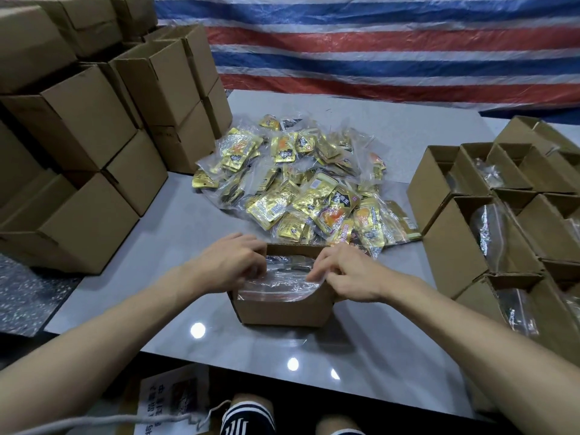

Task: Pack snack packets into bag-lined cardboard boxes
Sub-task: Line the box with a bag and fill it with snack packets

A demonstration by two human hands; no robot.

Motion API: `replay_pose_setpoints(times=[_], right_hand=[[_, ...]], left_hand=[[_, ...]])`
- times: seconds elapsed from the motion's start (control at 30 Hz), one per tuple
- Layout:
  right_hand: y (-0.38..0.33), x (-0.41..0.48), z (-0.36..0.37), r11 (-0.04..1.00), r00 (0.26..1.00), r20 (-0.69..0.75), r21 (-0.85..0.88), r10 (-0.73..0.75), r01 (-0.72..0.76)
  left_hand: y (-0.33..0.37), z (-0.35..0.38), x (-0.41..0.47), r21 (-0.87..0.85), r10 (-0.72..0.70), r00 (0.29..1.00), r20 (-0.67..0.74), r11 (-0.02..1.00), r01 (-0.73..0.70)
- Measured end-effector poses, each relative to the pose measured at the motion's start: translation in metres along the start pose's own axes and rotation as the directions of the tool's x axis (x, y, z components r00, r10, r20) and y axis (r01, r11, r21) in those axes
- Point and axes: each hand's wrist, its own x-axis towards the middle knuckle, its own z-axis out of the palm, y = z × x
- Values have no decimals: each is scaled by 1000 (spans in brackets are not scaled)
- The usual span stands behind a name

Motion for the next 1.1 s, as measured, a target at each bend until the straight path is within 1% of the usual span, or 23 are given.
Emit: replay_pose_setpoints(times=[0.07, 0.1, 0.13, 0.2, 0.27, 0.33, 0.4, 0.43, 0.5, 0.57, 0.6, 0.63, 0.7, 0.73, 0.77, 0.8, 0.87, 0.9, 0.93, 0.97, 1.03, 1.07, 1.1], right_hand=[[0, 0, 0, 997, 998, 50, -69, 35, -31], [0, 0, 1, 997, 997, 57, -68, 46, -42], [1, 0, 0, 998, 997, 56, -31, 54, -52], [1, 1, 0, 988, 995, 47, 124, 89, -94], [2, 4, -2, 947, 987, 6, 280, 160, -156], [5, 6, -4, 904, 974, -32, 380, 226, -197], [3, 6, -7, 926, 980, -15, 328, 201, -185], [0, 5, -7, 950, 987, 32, 266, 160, -163], [-8, 1, -6, 981, 979, 177, 147, 104, -131], [-17, 0, -2, 991, 951, 281, -28, 131, -128], [-22, 0, 0, 983, 937, 309, -136, 163, -126], [-26, 1, 3, 967, 924, 326, -217, 200, -132], [-31, 5, 9, 939, 913, 326, -313, 247, -142], [-32, 6, 11, 926, 913, 318, -351, 256, -138], [-33, 8, 12, 913, 912, 308, -383, 270, -141], [-35, 9, 14, 902, 911, 300, -406, 284, -148], [-37, 11, 17, 886, 913, 271, -433, 304, -167], [-39, 12, 19, 885, 926, 236, -432, 295, -171], [-40, 13, 22, 899, 950, 180, -406, 253, -163], [-41, 15, 25, 925, 975, 112, -354, 191, -140], [-43, 15, 29, 971, 995, 14, -218, 101, -96], [-43, 15, 31, 983, 996, 17, -160, 93, -89], [-43, 16, 32, 990, 993, 57, -109, 100, -93]], left_hand=[[1, -4, 7, 27, -28, 989, 144, 999, 24], [1, -6, 10, -10, -56, 978, 199, 998, 59], [2, -7, 12, -70, -86, 967, 241, 992, 106], [3, -11, 14, -172, -133, 943, 304, 966, 192], [2, -14, 15, -232, -178, 916, 359, 934, 272], [3, -18, 14, -289, -216, 891, 400, 893, 346], [5, -22, 13, -318, -260, 861, 437, 851, 419], [7, -22, 14, -295, -286, 837, 466, 842, 452], [11, -20, 17, -203, -340, 780, 525, 841, 502], [17, -16, 19, -111, -345, 747, 568, 868, 485], [18, -15, 20, -45, -330, 750, 574, 901, 431], [20, -15, 20, 44, -309, 765, 566, 937, 346], [25, -14, 18, 175, -307, 779, 546, 952, 251], [27, -13, 18, 210, -335, 774, 537, 942, 262], [29, -12, 18, 206, -360, 776, 518, 933, 295], [31, -12, 19, 158, -363, 797, 483, 931, 329], [37, -11, 21, -21, -365, 842, 397, 914, 406], [38, -10, 23, -93, -367, 850, 378, 898, 429], [40, -9, 25, -147, -365, 845, 390, 881, 449], [42, -8, 26, -182, -357, 832, 423, 866, 465], [46, -2, 27, -209, -344, 774, 532, 832, 513], [47, 2, 28, -211, -341, 740, 580, 814, 541], [48, 4, 28, -215, -340, 708, 619, 794, 569]])
